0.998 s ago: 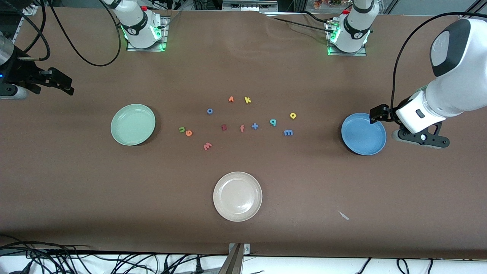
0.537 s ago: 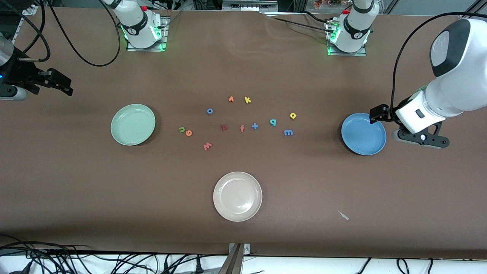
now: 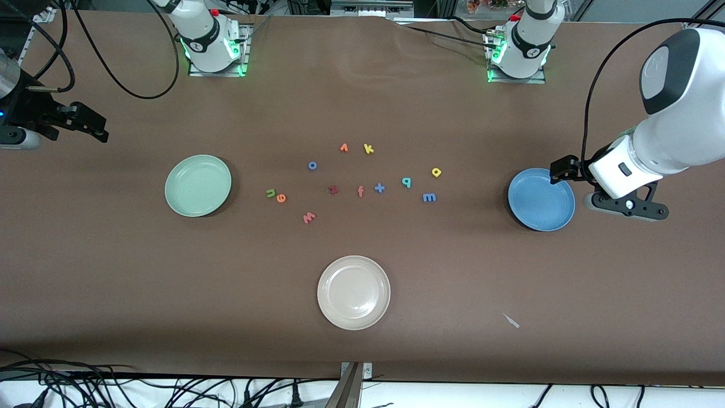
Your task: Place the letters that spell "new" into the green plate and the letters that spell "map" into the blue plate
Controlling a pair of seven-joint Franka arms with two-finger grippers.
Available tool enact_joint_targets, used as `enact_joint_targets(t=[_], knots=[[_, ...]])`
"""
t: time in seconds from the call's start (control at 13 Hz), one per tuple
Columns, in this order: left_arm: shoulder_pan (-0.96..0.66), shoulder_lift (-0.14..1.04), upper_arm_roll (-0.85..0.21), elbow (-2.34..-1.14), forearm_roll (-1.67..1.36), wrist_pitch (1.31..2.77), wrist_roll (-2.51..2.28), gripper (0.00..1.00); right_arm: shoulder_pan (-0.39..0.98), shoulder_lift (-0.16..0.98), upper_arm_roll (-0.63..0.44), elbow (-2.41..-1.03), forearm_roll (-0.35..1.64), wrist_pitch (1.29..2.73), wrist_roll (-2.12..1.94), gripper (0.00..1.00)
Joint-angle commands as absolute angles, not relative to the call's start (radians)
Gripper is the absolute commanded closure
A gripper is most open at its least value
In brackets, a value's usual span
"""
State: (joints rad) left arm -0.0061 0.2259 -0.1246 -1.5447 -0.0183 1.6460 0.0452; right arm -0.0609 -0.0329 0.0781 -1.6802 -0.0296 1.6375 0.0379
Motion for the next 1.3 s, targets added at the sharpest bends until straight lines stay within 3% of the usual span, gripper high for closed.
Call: enact_joint_targets(t=[0.0,1.23], knots=[[-0.008,0.201,-0.12,-1.571,-0.051,1.657,0.055,0.0,-0.057,-0.02,0.077,-1.655,-0.044,1.624,0.037,0.0],[-0.008,0.207,-0.121,-1.571,-0.051,1.657,0.055,0.0,-0.058,-0.026,0.077,-1.66,-0.034,1.621,0.034,0.0]])
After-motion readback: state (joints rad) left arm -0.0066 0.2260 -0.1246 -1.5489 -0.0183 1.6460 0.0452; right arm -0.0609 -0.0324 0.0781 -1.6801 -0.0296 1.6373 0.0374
